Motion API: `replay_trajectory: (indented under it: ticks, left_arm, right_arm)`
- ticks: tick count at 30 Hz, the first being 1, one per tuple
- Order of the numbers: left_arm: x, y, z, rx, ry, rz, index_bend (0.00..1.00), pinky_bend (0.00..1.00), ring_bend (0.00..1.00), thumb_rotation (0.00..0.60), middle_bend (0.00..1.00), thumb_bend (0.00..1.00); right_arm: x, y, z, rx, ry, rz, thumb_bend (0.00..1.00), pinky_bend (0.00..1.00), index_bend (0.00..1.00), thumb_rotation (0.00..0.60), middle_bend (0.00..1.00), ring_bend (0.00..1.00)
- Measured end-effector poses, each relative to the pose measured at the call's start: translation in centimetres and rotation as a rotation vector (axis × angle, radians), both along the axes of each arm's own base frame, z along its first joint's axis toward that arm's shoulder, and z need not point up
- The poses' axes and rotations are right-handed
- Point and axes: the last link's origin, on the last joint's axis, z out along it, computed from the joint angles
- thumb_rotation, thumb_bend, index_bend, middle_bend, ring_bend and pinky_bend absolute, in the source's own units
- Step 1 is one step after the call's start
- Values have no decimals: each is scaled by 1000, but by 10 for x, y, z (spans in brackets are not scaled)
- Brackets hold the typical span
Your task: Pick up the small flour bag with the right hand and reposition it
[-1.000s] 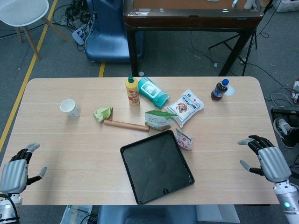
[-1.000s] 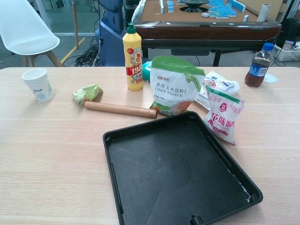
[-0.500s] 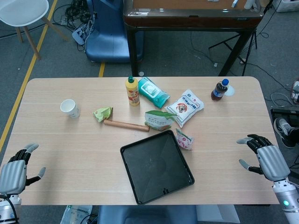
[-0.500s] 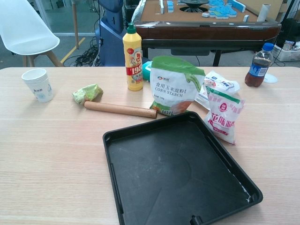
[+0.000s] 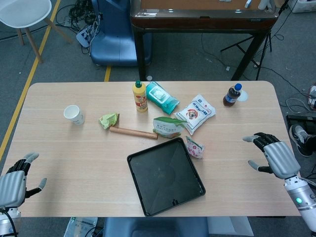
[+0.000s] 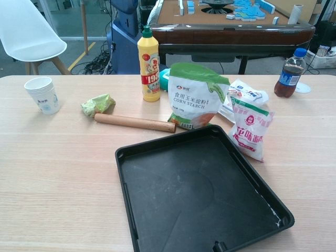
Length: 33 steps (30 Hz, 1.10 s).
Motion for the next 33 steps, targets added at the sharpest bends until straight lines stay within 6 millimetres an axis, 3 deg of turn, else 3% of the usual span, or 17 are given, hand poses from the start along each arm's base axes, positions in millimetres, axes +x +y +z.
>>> replay_trajectory:
  ticks: [13, 27, 33]
  left_arm:
    - [0, -4, 2, 4, -1, -1, 180, 274, 201, 600, 177, 237]
    - [-3, -7, 3, 3, -7, 8, 180, 274, 201, 600, 177, 238]
    - [-3, -7, 5, 9, -5, 4, 180, 274, 201, 600, 177, 238]
  right_arm:
    - [42, -44, -23, 151, 95, 69, 198, 257, 206, 600, 263, 151]
    - [76, -81, -63, 271, 125, 120, 11, 252, 206, 600, 263, 151]
    - [87, -93, -73, 292, 128, 149, 0, 241, 206, 600, 262, 151]
